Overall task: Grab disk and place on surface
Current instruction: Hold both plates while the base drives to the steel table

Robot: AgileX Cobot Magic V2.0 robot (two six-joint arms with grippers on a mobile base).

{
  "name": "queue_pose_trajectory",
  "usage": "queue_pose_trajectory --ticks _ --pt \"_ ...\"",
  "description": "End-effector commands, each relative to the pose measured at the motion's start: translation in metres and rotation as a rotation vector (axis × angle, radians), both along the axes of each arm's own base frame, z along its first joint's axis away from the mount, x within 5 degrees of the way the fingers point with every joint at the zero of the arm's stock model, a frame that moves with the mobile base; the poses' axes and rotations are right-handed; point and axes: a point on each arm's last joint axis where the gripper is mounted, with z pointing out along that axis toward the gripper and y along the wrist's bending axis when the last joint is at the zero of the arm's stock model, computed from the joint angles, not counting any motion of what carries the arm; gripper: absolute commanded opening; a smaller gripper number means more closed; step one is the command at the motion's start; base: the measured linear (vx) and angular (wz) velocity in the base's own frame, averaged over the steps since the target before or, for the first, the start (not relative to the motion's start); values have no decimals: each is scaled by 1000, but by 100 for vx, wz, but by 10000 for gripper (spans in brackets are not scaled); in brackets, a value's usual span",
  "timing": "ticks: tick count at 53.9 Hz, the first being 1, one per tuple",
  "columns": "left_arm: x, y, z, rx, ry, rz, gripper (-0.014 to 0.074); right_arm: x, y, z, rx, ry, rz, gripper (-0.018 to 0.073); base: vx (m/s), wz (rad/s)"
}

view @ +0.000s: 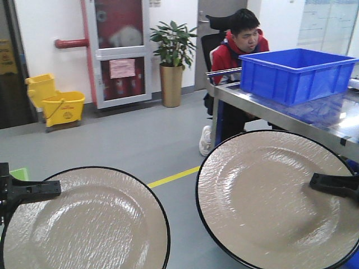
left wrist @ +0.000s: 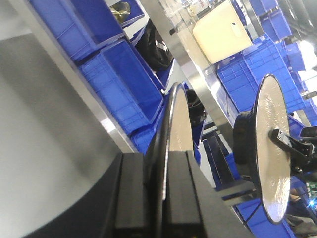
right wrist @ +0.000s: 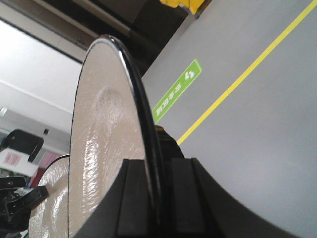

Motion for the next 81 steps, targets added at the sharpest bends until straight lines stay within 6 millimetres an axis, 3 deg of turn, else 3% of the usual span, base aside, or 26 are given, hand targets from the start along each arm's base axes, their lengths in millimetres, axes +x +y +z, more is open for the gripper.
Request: queue_pose_trajectory --ticks 1,81 --pt "-6 -5 31 -130 -95 -15 -4 -4 2 27 99 -104 -7 -9 51 -28" --pt "-6 -5 31 -128 -95 -8 -4 -3 2 27 99 -104 -10 -9 41 -56"
